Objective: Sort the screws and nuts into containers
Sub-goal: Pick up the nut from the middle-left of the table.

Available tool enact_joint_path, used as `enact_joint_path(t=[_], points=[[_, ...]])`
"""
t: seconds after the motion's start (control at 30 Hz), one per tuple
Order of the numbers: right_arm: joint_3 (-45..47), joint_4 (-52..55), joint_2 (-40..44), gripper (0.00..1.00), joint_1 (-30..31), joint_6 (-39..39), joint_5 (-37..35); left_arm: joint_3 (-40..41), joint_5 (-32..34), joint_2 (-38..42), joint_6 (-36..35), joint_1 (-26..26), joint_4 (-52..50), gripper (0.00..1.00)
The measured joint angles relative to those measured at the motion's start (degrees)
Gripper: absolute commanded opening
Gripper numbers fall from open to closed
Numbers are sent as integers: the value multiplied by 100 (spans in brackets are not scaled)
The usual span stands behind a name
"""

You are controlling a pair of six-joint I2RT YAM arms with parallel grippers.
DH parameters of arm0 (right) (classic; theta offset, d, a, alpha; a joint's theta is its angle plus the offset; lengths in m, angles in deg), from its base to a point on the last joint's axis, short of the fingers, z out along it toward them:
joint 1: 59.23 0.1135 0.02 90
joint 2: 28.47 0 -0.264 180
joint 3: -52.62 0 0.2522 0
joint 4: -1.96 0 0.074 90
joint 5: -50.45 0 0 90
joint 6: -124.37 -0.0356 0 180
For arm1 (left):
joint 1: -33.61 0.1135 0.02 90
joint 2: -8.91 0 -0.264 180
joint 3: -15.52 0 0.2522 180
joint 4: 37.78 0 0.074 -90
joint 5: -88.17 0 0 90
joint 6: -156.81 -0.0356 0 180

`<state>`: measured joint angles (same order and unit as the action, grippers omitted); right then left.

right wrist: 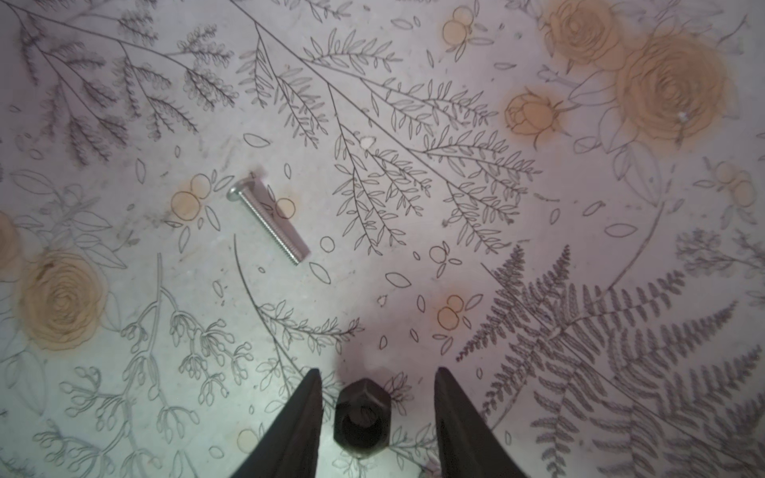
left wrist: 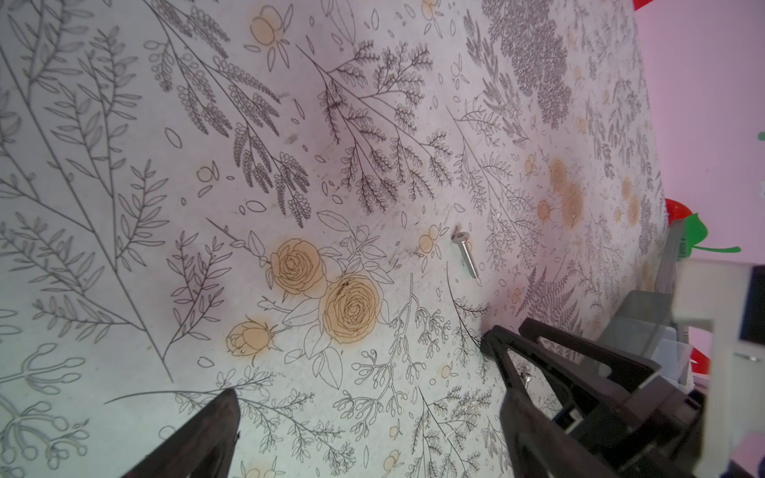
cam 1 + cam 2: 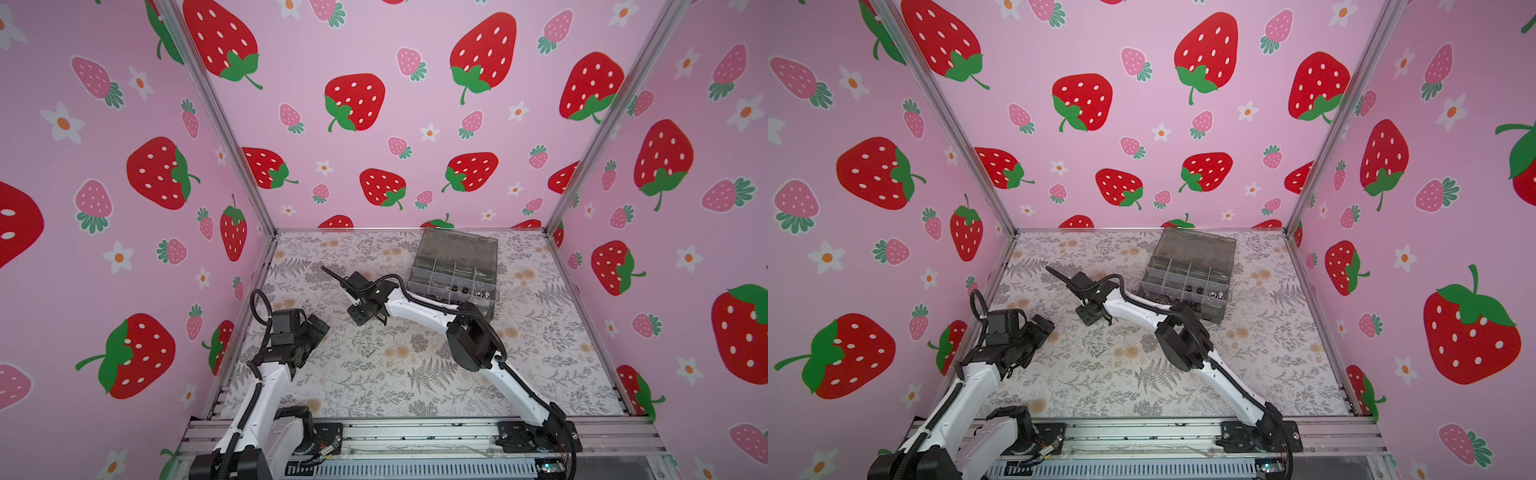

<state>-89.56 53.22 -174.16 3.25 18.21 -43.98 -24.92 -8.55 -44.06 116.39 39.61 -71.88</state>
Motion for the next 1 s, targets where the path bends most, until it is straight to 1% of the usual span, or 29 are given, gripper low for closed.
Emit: enact_joint_path(t=[0.17,0.47,0.7,0.9,1.0], points=[[-24,63,-46,40,0,31,15,79,-28,7,20,0,76,99],[-76,203,-72,38,4,66,44,96,-42,11,20,0,92,99],[-76,260,-72,33,11,39,39,96,-42,11,20,0,92,99],[-76,264,-72,23,20,7,39,96,-42,9,20,0,103,99],[-81,267,-72,15,24,-35,33,96,-68,4,17,2,118,99]])
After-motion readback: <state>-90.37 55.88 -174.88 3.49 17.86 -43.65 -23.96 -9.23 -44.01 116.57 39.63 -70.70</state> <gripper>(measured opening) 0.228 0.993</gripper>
